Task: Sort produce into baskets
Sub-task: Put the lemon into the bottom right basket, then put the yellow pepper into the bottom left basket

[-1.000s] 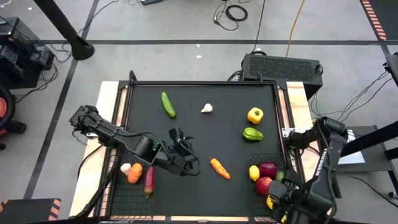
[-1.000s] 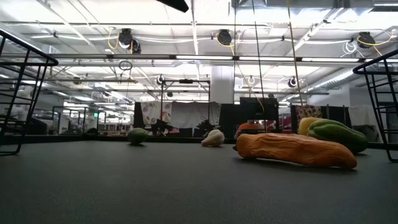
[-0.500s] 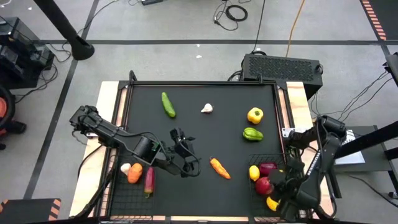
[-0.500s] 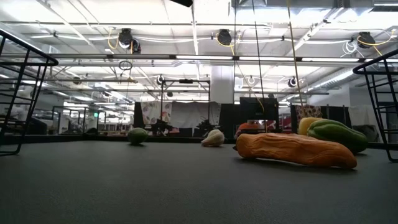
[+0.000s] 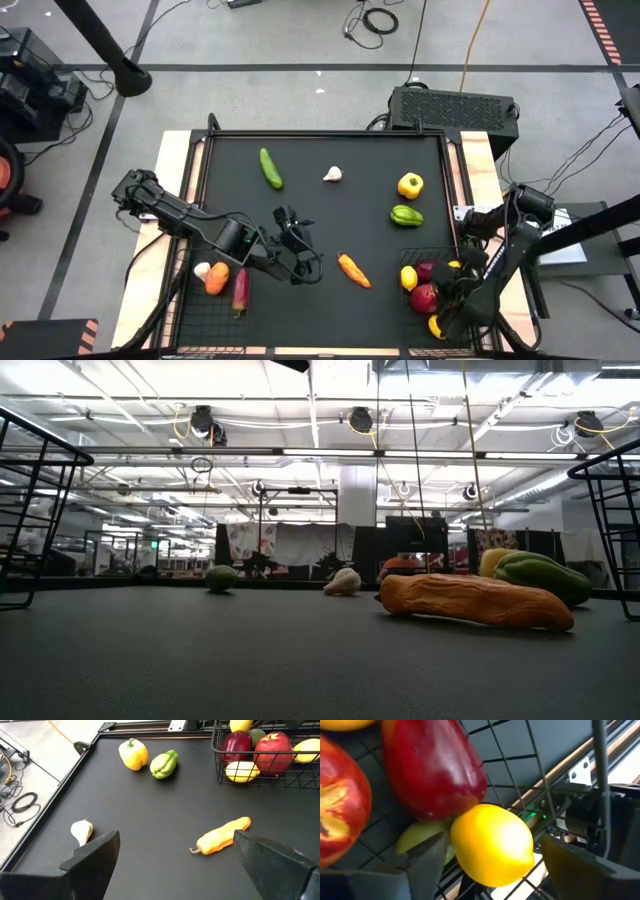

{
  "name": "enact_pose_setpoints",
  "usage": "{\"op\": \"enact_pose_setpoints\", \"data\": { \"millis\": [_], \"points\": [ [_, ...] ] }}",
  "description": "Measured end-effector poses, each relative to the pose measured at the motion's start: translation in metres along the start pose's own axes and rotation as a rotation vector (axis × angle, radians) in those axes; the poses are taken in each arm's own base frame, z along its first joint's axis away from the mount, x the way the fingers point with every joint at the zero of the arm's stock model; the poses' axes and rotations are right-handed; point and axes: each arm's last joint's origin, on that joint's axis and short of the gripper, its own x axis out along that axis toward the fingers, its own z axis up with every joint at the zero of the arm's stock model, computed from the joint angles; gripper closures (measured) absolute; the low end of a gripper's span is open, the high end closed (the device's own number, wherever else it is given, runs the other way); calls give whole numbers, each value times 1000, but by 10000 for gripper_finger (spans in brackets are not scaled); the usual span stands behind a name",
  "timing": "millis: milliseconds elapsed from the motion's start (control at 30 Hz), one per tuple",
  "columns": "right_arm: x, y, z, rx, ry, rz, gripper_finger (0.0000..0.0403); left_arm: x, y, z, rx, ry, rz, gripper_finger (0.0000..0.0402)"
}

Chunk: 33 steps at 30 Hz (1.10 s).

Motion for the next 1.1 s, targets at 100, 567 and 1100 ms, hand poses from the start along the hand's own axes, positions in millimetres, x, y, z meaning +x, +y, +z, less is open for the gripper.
{"op": "enact_pose_setpoints", "data": {
  "millis": [100, 567, 1100],
  "points": [
    [0, -2, 0, -4, 9, -14, 71, 1, 1, 0, -1, 1, 2, 9],
    [-70, -16, 5, 56, -131, 274, 64, 2, 2, 3, 30, -18, 4, 9],
    [-40, -14, -3, 22, -49, 150, 123, 2, 2, 6, 36, -42, 2, 9]
  ]
}}
